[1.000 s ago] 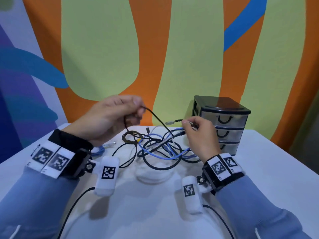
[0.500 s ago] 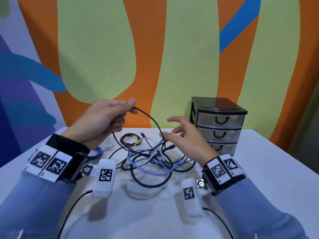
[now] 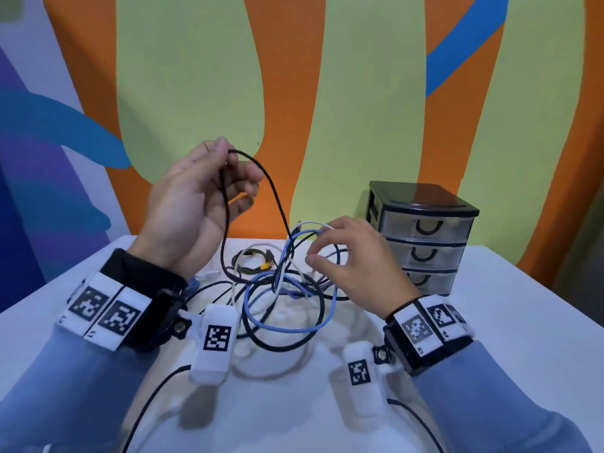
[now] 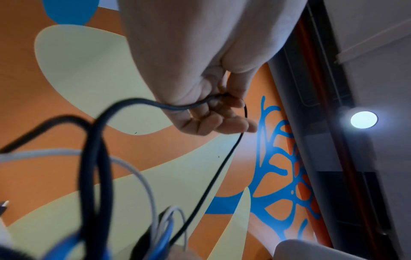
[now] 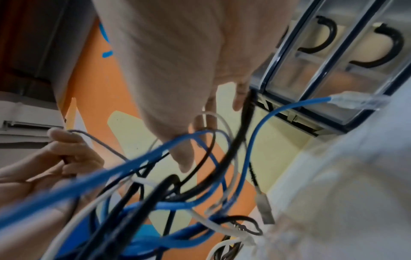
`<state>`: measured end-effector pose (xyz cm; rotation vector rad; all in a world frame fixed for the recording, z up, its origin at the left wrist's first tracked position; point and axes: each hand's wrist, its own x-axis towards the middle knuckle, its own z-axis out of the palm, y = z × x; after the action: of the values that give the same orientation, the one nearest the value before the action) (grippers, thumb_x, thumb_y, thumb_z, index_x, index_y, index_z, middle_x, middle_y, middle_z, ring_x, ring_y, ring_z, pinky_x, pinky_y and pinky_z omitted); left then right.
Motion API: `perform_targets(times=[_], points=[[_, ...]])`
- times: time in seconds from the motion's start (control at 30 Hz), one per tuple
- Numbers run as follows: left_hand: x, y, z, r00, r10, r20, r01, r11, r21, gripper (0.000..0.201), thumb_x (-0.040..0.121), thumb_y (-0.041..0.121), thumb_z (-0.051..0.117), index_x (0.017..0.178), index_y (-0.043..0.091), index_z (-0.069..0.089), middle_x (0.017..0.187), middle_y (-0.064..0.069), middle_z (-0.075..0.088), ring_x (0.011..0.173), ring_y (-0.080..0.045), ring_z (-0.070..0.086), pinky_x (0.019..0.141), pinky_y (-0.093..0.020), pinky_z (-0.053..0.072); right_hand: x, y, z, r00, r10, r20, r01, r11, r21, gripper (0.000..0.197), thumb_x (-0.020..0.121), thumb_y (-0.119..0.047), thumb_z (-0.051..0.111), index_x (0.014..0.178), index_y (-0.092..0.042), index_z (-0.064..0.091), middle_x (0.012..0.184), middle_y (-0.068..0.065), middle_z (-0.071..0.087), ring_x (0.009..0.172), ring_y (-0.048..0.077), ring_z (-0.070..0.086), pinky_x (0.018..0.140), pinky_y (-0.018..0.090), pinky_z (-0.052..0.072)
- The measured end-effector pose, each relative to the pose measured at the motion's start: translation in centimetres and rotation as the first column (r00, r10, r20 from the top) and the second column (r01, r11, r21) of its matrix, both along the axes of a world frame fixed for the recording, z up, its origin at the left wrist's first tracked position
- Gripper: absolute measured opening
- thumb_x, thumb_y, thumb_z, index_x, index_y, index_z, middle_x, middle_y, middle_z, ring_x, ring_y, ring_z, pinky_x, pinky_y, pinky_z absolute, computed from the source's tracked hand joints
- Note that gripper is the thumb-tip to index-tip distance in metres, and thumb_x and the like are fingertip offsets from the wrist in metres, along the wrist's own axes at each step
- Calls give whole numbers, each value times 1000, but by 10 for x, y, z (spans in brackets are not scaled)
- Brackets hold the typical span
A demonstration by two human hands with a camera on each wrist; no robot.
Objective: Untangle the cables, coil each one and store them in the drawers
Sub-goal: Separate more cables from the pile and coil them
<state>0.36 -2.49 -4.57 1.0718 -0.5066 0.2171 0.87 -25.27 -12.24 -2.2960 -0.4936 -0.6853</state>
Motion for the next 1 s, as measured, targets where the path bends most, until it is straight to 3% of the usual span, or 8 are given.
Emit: perform_targets(times=[0.23, 0.33, 0.47, 0.67, 0.73, 0.83, 0.9, 1.0], points=[[-9, -14, -4, 997, -19, 72, 9, 990, 141, 21, 107, 23, 50, 87, 16, 52, 80, -11, 73, 74, -23, 61, 76, -34, 49, -17, 18, 12, 988, 86, 126, -94, 994, 55, 16, 89, -27, 72, 99, -37, 79, 99, -15, 54, 101, 8, 51, 93, 32, 42], [-13, -20, -7, 986, -80, 143, 56, 985, 165, 16, 107, 24, 47, 92, 17, 51, 86, -10, 75, 80, -22, 64, 79, -32, 49, -20, 19, 13, 979, 190, -70, -176, 970, 170, 16, 91, -21, 63, 97, -30, 75, 86, -10, 71, 83, 13, 62, 82, 42, 56], [-13, -14, -2, 979, -17, 203, 9, 999, 37, 18, 111, 23, 42, 95, 20, 49, 97, -9, 78, 87, -21, 70, 80, -29, 51, -25, 17, 16, 916, 332, -225, -296, 938, 179, 16, 95, -26, 62, 106, -35, 69, 97, -13, 77, 98, 16, 70, 93, 41, 54], [-8, -3, 3, 984, 97, 149, -97, 995, -7, 23, 111, 22, 49, 88, 20, 54, 83, -5, 75, 75, -18, 65, 78, -31, 50, -20, 22, 8, 948, 300, -108, -278, 943, 183, 15, 101, -18, 66, 106, -31, 60, 68, -1, 71, 62, 29, 60, 64, 44, 56], [1, 6, 5, 917, 376, 131, -388, 918, 80, 21, 105, 17, 58, 85, 21, 58, 81, -3, 76, 68, -16, 64, 69, -30, 49, -14, 17, 6, 968, 248, -31, -234, 944, 234, 21, 100, -11, 63, 104, -31, 66, 65, 3, 63, 62, 29, 53, 59, 36, 49], [8, 22, 0, 638, 674, 373, -770, 564, 300, 28, 90, 2, 58, 108, 22, 66, 105, 3, 75, 91, -10, 67, 82, -35, 55, -9, 14, 4, 988, 154, -13, -148, 967, 207, 26, 100, -12, 63, 105, -35, 73, 67, 0, 60, 62, 24, 50, 60, 32, 42], [3, 21, -2, 538, 569, 622, -842, 398, 364, 53, 83, -7, 52, 123, 23, 68, 125, 8, 69, 117, -5, 62, 103, -27, 49, -9, 14, 3, 993, 111, -33, -103, 980, 171, 22, 99, -16, 64, 105, -34, 75, 69, -6, 62, 63, 20, 54, 64, 34, 48], [-6, 2, -7, 672, 163, 722, -706, 432, 560, 41, 89, 9, 57, 123, 24, 75, 128, 12, 70, 125, -1, 60, 111, -22, 42, -9, 15, 4, 994, 105, -13, -102, 981, 163, 19, 97, -18, 67, 104, -33, 76, 72, -8, 64, 63, 18, 55, 65, 35, 51]])
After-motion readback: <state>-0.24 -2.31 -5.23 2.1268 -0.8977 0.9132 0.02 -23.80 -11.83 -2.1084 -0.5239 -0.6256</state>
